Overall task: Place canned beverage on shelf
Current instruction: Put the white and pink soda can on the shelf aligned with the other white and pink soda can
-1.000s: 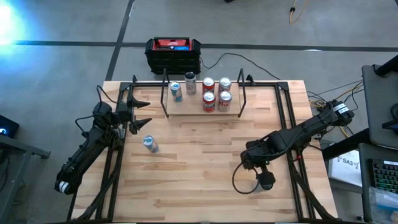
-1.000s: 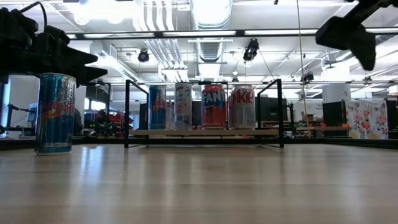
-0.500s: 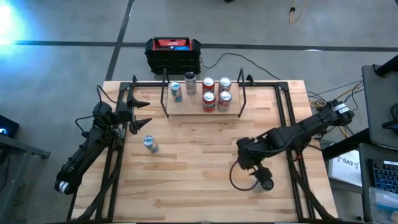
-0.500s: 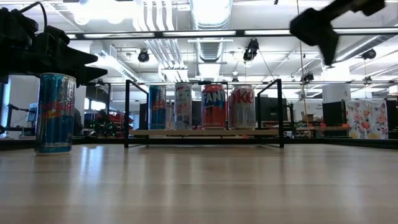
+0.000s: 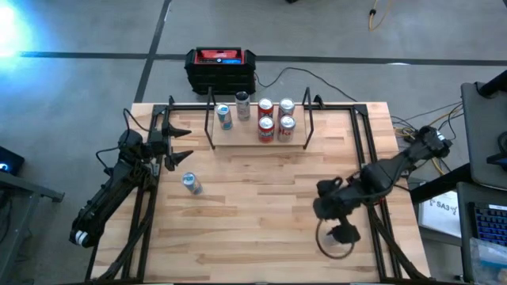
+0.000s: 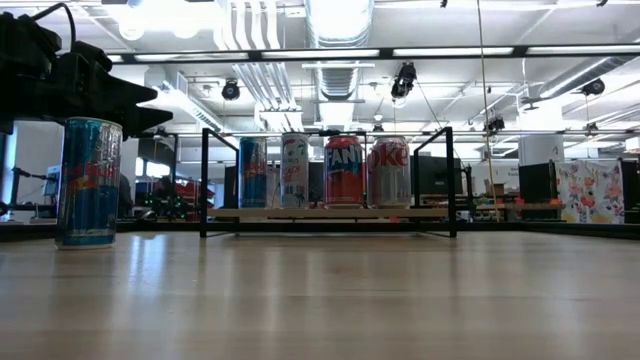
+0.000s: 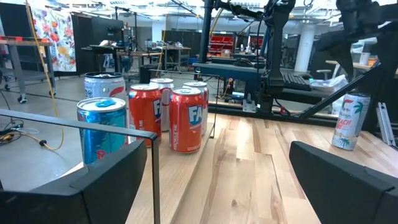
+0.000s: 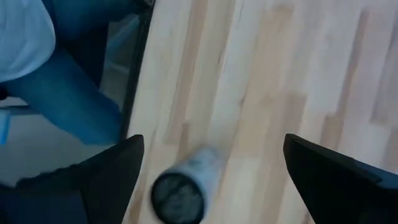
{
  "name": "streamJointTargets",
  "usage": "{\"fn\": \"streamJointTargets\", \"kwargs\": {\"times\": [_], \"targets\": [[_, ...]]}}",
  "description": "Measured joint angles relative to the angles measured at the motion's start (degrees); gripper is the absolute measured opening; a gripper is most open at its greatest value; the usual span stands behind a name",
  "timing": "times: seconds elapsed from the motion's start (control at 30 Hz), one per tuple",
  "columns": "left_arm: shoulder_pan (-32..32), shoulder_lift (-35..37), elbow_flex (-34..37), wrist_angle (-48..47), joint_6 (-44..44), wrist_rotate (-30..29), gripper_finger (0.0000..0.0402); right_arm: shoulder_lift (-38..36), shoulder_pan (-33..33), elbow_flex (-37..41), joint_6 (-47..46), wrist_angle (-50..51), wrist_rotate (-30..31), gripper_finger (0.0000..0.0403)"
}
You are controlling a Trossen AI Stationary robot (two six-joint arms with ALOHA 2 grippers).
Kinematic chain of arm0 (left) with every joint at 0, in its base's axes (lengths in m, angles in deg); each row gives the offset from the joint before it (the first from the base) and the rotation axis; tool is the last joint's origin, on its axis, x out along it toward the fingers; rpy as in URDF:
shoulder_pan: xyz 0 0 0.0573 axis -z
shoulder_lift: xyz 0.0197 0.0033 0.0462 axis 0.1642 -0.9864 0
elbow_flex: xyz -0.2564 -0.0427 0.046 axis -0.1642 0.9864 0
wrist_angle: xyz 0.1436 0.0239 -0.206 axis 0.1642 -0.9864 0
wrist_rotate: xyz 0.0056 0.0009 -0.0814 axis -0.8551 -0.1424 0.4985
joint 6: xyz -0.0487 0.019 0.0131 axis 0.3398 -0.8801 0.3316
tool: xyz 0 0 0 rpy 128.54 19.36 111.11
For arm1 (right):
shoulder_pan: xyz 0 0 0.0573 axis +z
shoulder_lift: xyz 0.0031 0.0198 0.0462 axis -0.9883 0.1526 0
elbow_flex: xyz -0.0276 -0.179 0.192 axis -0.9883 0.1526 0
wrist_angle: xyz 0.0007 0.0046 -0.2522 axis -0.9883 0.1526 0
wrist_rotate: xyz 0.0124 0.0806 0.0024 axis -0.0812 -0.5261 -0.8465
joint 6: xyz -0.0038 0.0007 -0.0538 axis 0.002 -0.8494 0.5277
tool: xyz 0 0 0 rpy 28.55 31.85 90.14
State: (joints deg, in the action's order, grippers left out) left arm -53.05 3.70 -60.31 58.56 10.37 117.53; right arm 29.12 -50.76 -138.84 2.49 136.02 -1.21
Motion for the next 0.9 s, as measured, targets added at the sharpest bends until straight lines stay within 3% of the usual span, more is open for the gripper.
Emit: {"fn": "streamJointTargets", "kwargs": {"times": [0.43,0.9], "targets": [[0.0,0.0,0.0,0.0,0.0,0.0,0.038,2.8,8.0,8.1,-5.0,3.0,1.3,0.037],[0.0,0.0,0.0,0.0,0.0,0.0,0.038,4.6,12.4,8.3,-14.4,1.0,1.3,0.037]]}}
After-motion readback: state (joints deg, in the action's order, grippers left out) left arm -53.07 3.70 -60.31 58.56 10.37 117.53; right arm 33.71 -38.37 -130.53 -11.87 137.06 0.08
